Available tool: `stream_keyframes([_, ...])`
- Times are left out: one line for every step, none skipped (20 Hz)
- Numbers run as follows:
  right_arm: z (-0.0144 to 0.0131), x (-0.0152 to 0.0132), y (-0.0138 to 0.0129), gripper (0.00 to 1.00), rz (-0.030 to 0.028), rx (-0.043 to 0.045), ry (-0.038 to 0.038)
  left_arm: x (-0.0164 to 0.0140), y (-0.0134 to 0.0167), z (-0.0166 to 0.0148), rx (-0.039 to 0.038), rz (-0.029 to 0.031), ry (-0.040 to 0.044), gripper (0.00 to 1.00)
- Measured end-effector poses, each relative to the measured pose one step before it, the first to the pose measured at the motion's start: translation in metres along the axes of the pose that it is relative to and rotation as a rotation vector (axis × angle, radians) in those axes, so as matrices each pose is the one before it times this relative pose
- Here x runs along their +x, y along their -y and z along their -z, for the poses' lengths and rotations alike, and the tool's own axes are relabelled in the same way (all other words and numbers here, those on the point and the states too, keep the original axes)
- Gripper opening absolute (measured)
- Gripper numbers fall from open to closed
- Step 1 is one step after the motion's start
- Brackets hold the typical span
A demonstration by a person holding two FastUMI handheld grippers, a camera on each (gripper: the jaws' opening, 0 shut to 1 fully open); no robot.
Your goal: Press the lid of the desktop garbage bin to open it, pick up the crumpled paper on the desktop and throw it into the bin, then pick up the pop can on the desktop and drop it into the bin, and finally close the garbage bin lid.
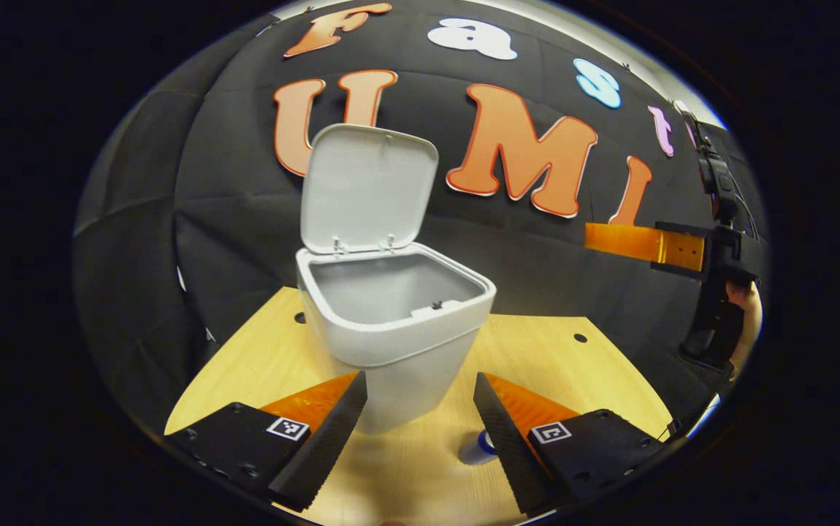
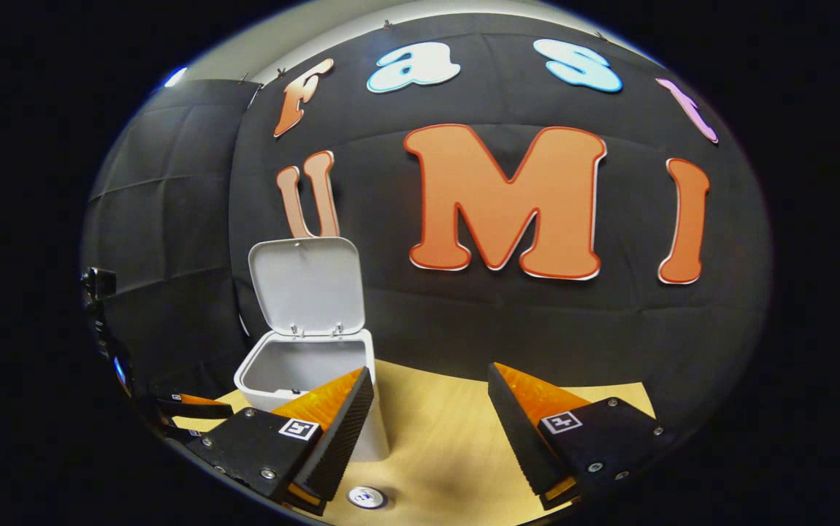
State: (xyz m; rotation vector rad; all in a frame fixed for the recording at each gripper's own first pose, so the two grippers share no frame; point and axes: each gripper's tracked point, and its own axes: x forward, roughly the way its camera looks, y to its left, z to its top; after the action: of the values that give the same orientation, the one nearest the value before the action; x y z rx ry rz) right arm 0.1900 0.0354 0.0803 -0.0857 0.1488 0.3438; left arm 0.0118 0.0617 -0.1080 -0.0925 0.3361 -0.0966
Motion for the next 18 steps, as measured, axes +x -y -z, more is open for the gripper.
stream_keyframes([0.00302, -0.00721, 0.01107, 0.94, 0.0153, 0.00113, 0.00013, 0.00523, 0.01146, 0.00729, 0.00527, 0.01607, -0.01153, 0.94])
stream_keyframes([0.00476, -0.00512, 0.01072, 0.94, 0.01409, 0.00328, -0.00658, 0.00599, 0.01086, 0.00574, 0.00289, 0.0189, -0.01161, 0.94])
stream_keyframes([0.00588, -0.00472, 0.01123, 0.94, 0.01584, 0.00477, -0.00845, 0.00498, 0.01087, 0.00767, 0.00088, 0.01968, -0.01561, 0.94])
stream_keyframes([0.00503, -0.0046, 0.00992, 0.94, 0.0134, 0.00603, -0.00791, 0.006, 0.01118, 0.0079, 0.00006, 0.01756, -0.01826, 0.94])
stream_keyframes([0.00564, -0.00414, 0.00949, 0.94, 0.01384, 0.00574, -0.00841, 0.00582, 0.00971, 0.00879, 0.00178, 0.01452, -0.02159, 0.94])
stream_keyframes([0.00501, -0.00378, 0.01092, 0.94, 0.01637, 0.00561, -0.00663, 0.00665, 0.00881, 0.00944, 0.00639, 0.01236, -0.02566, 0.94])
stream_keyframes([0.00553, -0.00344, 0.01001, 0.94, 0.01434, 0.0059, -0.00539, 0.00552, 0.00679, 0.00966, 0.01279, 0.00894, -0.0308, 0.94])
stream_keyframes([0.00418, -0.00391, 0.00947, 0.94, 0.01232, 0.00826, -0.00482, 0.00451, 0.00437, 0.0097, 0.00839, -0.00505, -0.03378, 0.95])
stream_keyframes([0.00365, -0.00315, 0.00846, 0.94, 0.01043, 0.01001, -0.00527, 0.00747, 0.00345, 0.01095, 0.00176, 0.00475, -0.03302, 0.95])
stream_keyframes([0.00351, -0.00299, 0.00898, 0.94, 0.01077, 0.00978, -0.00198, 0.00608, 0.00511, 0.00872, -0.00062, 0.00827, -0.02465, 0.96])
stream_keyframes([0.00408, -0.00235, 0.00868, 0.95, 0.01393, 0.00983, -0.00223, 0.007, 0.00384, 0.00982, -0.00032, 0.00418, -0.0207, 0.96])
stream_keyframes([0.00284, -0.00266, 0.00928, 0.94, 0.01126, 0.00993, -0.00221, 0.00709, 0.00256, 0.00791, 0.00952, 0.00173, -0.01987, 0.96])
stream_keyframes([0.00368, -0.00176, 0.00794, 0.94, 0.01115, 0.00929, -0.00601, 0.00488, 0.00254, 0.00681, 0.01568, 0.00081, -0.01794, 0.96])
stream_keyframes([0.00358, -0.00128, 0.00754, 0.94, 0.0096, 0.00926, -0.00873, 0.00609, 0.00302, 0.00677, 0.01596, -0.0026, -0.01382, 0.96])
stream_keyframes([0.00414, -0.00149, 0.00648, 0.94, 0.00903, 0.00927, -0.00717, 0.00552, 0.00199, 0.00688, 0.01469, -0.00509, -0.01553, 0.96])
stream_keyframes([0.00279, -0.0008, 0.00553, 0.94, 0.00637, 0.00751, -0.00545, 0.00517, 0.00195, 0.00477, 0.01104, -0.00354, -0.01177, 0.96])
stream_keyframes([0.00221, -0.00169, 0.00521, 0.94, 0.00736, 0.00525, -0.00321, 0.00655, 0.0007, 0.00482, 0.00542, -0.00217, -0.00933, 0.96])
stream_keyframes([-0.00026, -0.00207, 0.00495, 0.94, 0.00821, 0.00231, -0.00372, 0.00523, 0.00102, 0.00325, 0.00114, 0.00115, -0.00879, 0.96])
